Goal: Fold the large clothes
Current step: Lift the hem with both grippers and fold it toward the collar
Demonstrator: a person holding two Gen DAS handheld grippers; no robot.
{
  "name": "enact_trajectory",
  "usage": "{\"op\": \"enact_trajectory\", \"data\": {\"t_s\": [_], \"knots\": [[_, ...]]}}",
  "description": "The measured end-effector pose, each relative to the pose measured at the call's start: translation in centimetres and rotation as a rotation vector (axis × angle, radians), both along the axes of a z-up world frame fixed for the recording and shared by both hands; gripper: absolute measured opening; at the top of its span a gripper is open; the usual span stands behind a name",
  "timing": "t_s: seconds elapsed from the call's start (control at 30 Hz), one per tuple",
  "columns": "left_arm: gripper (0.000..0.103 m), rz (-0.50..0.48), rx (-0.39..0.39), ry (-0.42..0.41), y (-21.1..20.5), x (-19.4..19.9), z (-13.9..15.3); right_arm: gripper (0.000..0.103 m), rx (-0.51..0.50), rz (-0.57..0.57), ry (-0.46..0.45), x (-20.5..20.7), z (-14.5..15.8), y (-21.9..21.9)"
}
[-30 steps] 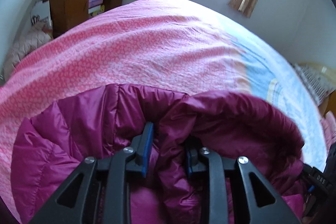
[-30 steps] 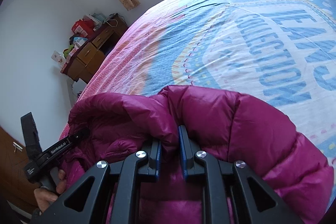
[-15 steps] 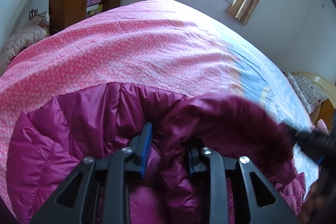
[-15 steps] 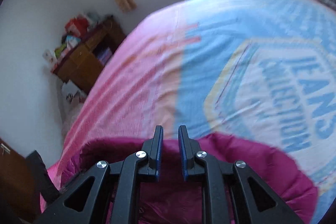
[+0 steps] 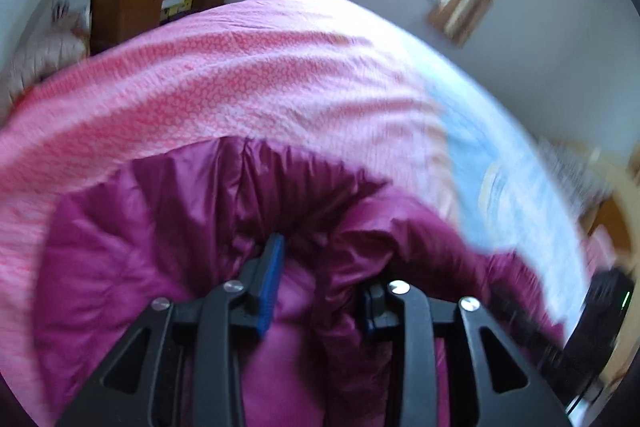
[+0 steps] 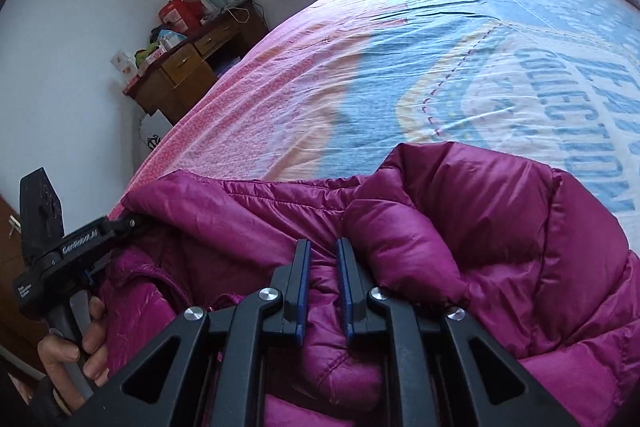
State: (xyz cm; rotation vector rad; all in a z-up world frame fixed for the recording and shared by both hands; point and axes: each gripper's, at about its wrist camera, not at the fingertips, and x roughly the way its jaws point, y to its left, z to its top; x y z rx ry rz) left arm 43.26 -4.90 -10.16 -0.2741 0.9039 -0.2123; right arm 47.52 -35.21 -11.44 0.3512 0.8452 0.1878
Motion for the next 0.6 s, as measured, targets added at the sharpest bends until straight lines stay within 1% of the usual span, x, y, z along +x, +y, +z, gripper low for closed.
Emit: {"op": "enact_trajectory", "data": {"t_s": [0.03,0.07,0.1,0.13,0.2,0.23,0.27,0.3,0.33,0.4,0.5,0.53,0.6], "knots": [[0.052,-0.003,0.054,-0.007,-0.2,-0.7,0.6,0.012,-0.007,0.0,-0.002,-0.2,0.0,0.4],[0.058,0.002,0.105,-0.024,-0.3,-1.5,1.4,0.012,-0.016,-0.001,-0.004,-0.1,0.3,1.2],[0.07,0.013,0.147,-0.043,-0.4,-2.3,2.2,0.012,-0.021,-0.002,-0.005,-0.1,0.4,1.5],[0.077,0.026,0.195,-0.066,-0.4,-3.2,3.4,0.012,-0.021,-0.002,-0.006,-0.1,0.4,1.6],[0.077,0.043,0.232,-0.076,-0.2,-3.8,4.9,0.012,-0.017,-0.002,-0.007,-0.1,0.4,1.7],[0.077,0.056,0.228,-0.076,0.0,-3.8,5.4,0.012,-0.017,-0.002,-0.007,-0.1,0.4,1.7],[0.077,0.07,0.205,-0.082,0.1,-3.6,6.1,0.012,-0.018,-0.002,-0.007,-0.1,0.3,1.7],[0.077,0.072,0.178,-0.095,0.0,-3.3,6.7,0.012,-0.018,-0.003,-0.008,-0.1,0.3,1.7],[0.077,0.065,0.168,-0.105,-0.6,-2.8,7.2,0.012,-0.017,-0.003,-0.007,-0.1,0.3,1.7],[0.077,0.05,0.201,-0.123,-2.4,-1.5,7.7,0.012,-0.018,-0.003,-0.008,-0.1,0.3,1.7],[0.077,-0.022,0.245,-0.153,-5.9,0.4,7.1,0.012,-0.015,-0.004,-0.009,-0.3,0.4,1.6],[0.077,-0.041,0.266,-0.142,-6.7,1.1,6.4,0.012,-0.012,-0.004,-0.01,-0.3,0.4,1.5],[0.075,-0.031,0.325,-0.089,-7.1,1.9,4.5,0.012,-0.005,-0.004,-0.011,-0.3,0.4,1.5]]}}
